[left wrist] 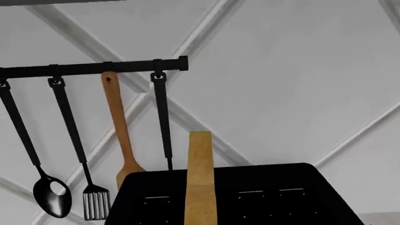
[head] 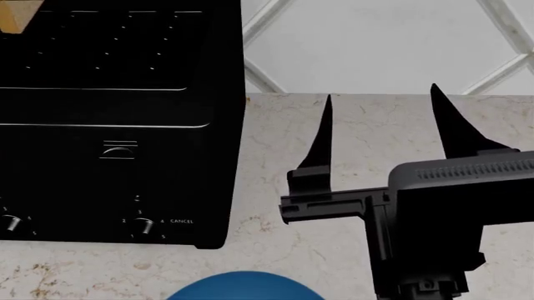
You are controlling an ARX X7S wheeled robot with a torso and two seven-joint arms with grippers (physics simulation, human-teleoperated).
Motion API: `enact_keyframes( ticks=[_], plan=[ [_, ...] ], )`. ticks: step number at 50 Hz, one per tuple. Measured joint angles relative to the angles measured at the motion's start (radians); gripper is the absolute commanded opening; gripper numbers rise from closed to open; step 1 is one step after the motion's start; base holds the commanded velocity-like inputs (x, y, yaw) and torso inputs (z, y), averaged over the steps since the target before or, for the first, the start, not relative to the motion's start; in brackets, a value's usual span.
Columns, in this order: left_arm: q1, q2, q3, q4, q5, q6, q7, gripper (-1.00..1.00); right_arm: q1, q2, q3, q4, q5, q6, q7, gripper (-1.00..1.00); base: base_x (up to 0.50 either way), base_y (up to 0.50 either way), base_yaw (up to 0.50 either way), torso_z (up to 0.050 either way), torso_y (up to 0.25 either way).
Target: Place the toasted item on a plate.
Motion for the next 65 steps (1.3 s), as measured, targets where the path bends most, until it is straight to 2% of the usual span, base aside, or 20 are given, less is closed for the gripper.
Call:
enact_keyframes(
  ticks=[13, 34, 47, 65],
  plan=[
    [0.044, -0.017, -0.108, 0.179, -0.127, -0.07, -0.136, -1.0, 0.011, -0.001, -0.006, 0.006, 0.005, -0.002, 0.003, 1.0, 0.0, 0.0, 0.0, 0.0, 0.0],
    [0.216, -0.015, -0.306, 0.531, -0.56, -0.178, -0.54, -1.0, 0.007, 0.002, -0.012, 0.013, 0.008, -0.018, 0.008, 1.0, 0.0, 0.0, 0.0, 0.0, 0.0],
    [0.258, 0.01, -0.336, 0.661, -0.76, -0.161, -0.711, -1.0, 0.0, 0.006, -0.01, 0.013, 0.012, -0.024, 0.014, 1.0, 0.0, 0.0, 0.0, 0.0, 0.0],
    [0.335, 0.087, -0.321, 0.831, -0.86, -0.098, -0.823, -1.0, 0.005, 0.013, -0.011, 0.006, 0.02, -0.015, 0.021, 1.0, 0.0, 0.0, 0.0, 0.0, 0.0]
  ],
)
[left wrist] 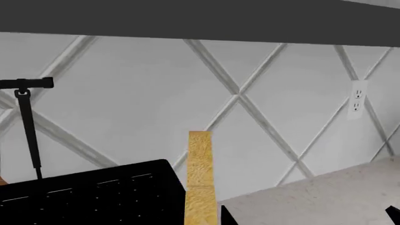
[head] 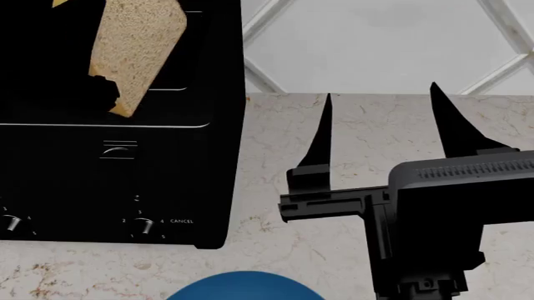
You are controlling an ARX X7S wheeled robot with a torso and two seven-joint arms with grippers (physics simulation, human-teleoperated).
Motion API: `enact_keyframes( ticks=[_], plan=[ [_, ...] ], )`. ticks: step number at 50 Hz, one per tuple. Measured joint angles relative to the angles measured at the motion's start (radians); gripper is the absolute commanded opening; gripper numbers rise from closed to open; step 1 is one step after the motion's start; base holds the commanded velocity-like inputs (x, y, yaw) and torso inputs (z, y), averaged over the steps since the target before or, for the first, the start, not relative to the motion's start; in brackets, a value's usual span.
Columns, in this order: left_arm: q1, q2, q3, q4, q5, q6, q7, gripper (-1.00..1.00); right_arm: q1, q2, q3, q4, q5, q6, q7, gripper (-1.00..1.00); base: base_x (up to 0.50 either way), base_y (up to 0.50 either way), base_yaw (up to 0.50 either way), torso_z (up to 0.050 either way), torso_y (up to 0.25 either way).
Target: Place the toasted item on a plate.
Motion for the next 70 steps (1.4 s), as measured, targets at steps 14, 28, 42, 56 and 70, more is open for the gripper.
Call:
enact_keyframes(
  ticks=[14, 28, 42, 56, 70],
  plan=[
    [0.034, 0.042, 0.032, 0.135, -0.143, 0.096, -0.123, -1.0, -0.005, 0.003, -0.003, 0.0, 0.003, -0.004, 0.005, 1.0, 0.0, 0.0, 0.0, 0.0, 0.0],
    [0.116, 0.038, 0.037, 0.249, -0.249, 0.211, -0.227, -1.0, -0.007, 0.011, 0.004, -0.01, 0.018, 0.004, 0.008, 1.0, 0.0, 0.0, 0.0, 0.0, 0.0],
    [0.304, 0.055, 0.007, 0.346, -0.231, 0.286, -0.227, -1.0, -0.007, 0.017, 0.002, -0.016, 0.023, 0.012, 0.014, 1.0, 0.0, 0.0, 0.0, 0.0, 0.0],
    [0.491, 0.065, -0.028, 0.435, -0.2, 0.335, -0.205, -1.0, 0.009, 0.016, -0.013, -0.006, 0.024, 0.018, 0.017, 1.0, 0.0, 0.0, 0.0, 0.0, 0.0],
    [0.625, 0.064, -0.05, 0.485, -0.159, 0.344, -0.165, -1.0, 0.008, 0.019, -0.017, -0.013, 0.031, 0.026, 0.024, 1.0, 0.0, 0.0, 0.0, 0.0, 0.0]
  ],
)
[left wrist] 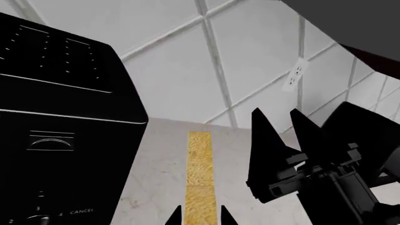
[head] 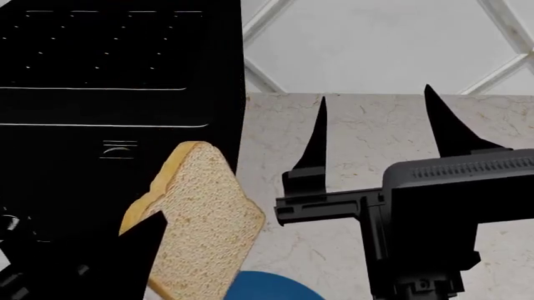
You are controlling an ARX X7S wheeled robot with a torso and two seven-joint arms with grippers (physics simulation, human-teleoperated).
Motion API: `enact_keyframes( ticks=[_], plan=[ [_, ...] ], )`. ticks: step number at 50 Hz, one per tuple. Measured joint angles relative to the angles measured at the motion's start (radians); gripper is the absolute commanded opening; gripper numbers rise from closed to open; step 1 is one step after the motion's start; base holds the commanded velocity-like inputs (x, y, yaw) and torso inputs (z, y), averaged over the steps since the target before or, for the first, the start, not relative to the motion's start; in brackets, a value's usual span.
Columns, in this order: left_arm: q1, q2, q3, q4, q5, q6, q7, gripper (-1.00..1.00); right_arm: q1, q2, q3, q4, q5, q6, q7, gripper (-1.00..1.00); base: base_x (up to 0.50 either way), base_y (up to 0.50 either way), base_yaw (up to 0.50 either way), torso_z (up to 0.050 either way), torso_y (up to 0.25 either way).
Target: Place the toasted item on a plate.
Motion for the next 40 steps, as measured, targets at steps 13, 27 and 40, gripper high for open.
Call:
enact_keyframes(
  ticks=[13, 27, 40],
  plan=[
    [0.098, 0.011, -0.012, 0.016, 0.049, -0.004, 0.056, -1.0, -0.006, 0.002, -0.004, 0.002, 0.001, -0.005, 0.005, 1.0, 0.0, 0.0, 0.0, 0.0, 0.0],
    [0.19, -0.01, -0.026, 0.032, 0.06, 0.003, 0.076, -1.0, -0.025, 0.005, -0.007, 0.006, -0.002, -0.023, 0.01, 1.0, 0.0, 0.0, 0.0, 0.0, 0.001],
    [0.273, 0.004, -0.025, 0.047, 0.087, 0.008, 0.104, -1.0, -0.036, 0.007, -0.008, 0.005, 0.0, -0.03, 0.016, 1.0, 0.0, 0.0, 0.0, 0.0, 0.0]
  ],
)
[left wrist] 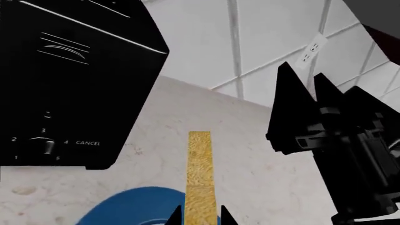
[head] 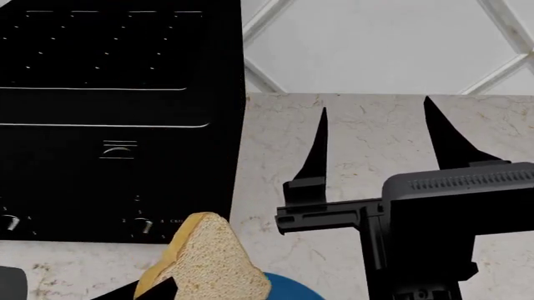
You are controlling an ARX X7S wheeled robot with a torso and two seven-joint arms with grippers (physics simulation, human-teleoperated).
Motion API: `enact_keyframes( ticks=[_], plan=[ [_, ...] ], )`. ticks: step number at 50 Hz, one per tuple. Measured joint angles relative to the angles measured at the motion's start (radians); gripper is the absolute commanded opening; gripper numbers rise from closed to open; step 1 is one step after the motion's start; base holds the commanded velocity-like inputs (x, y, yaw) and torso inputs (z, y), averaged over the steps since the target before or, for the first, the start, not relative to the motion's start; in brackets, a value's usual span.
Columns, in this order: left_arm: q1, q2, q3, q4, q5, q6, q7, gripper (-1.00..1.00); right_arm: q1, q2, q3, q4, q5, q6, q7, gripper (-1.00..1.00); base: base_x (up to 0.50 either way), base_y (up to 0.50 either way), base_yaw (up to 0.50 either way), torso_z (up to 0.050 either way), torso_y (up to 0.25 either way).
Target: Place the toasted item on a plate.
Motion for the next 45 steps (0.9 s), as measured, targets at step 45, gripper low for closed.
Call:
enact_keyframes(
  ticks=[45],
  plan=[
    [0.217, 0.088, 0.016, -0.023, 0.173, -0.017, 0.227, -1.0, -0.014, 0.008, -0.017, 0.013, 0.001, -0.019, 0.012, 1.0, 0.0, 0.0, 0.0, 0.0, 0.0]
  ],
)
